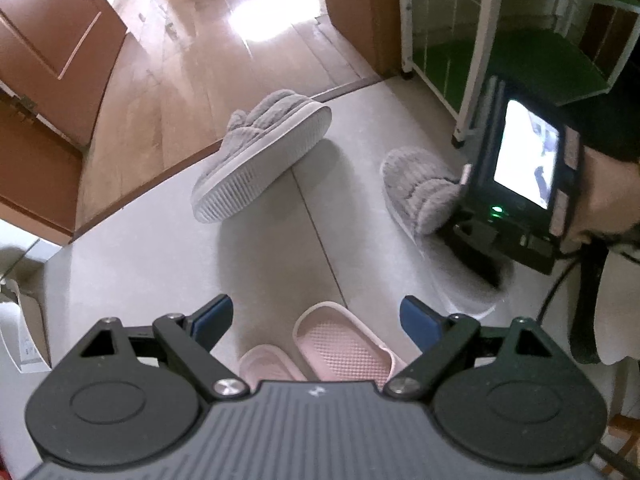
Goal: Organize objects
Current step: 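Grasp the upright grey fuzzy slipper by its heel with the right tool, then lift the grey slipper with the right tool and carry it toward the pink slides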
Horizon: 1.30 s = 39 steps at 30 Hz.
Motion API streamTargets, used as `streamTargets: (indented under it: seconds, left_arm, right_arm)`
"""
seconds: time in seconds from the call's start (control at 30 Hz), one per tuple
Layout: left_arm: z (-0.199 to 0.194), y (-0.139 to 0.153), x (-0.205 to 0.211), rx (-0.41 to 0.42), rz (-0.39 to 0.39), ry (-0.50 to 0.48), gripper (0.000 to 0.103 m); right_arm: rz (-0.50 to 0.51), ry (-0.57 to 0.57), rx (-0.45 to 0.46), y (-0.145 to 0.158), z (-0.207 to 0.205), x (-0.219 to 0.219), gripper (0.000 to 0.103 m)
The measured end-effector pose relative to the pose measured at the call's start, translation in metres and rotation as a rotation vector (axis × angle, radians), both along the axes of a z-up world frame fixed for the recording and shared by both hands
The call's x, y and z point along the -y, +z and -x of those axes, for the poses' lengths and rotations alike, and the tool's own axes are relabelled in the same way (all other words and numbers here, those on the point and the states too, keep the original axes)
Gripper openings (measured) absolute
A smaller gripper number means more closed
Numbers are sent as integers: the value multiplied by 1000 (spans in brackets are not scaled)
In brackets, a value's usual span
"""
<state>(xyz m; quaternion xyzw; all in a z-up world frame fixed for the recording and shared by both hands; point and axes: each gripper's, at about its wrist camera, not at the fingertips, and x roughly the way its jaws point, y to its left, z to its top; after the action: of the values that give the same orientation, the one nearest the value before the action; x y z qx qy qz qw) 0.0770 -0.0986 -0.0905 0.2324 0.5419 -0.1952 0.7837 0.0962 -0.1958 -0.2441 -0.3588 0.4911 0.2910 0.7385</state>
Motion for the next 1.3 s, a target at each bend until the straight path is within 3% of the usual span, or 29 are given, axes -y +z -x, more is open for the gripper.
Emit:
streamTargets:
  seconds: [0.17,0.43,0.73,0.83,0.87,0.9,1.03,1.1,1.17,1.23,1.3]
  left_arm:
    - [-1,4,-3,-7,17,11,90]
    - [-2,15,-6,27,35,17,90]
    - [-4,12,-11,7,39,17,90]
    - [-3,10,-10,4,27,8,90]
    - [-3,10,-10,4,26,6,90]
    - [-3,9,-9,4,27,5,90]
    - [-3,7,-8,-14,42,-3,90]
    - [-2,4,-6,-31,49,-12,90]
    - [-1,-1,-3,-49,43,-21,90]
    - [0,-6,0,-67,31,-30,90]
    - [1,-11,2,-83,25,-38,90]
  right_arm:
    - [10,-93,-58,10,9,17,18]
    - [50,-397,-219,9,21,34,19]
    - [33,-316,-250,3,30,25,23]
    - [-18,-249,-272,8,31,25,45]
    - [-37,-221,-294,12,32,26,59]
    - [-50,-185,-315,15,31,25,65]
    - [-93,51,-340,41,33,30,75]
    - [-121,221,-312,54,33,35,91]
    - [-154,425,-239,66,36,44,99]
    - [-178,677,-132,69,40,53,101]
    - [-127,902,-30,62,45,54,102]
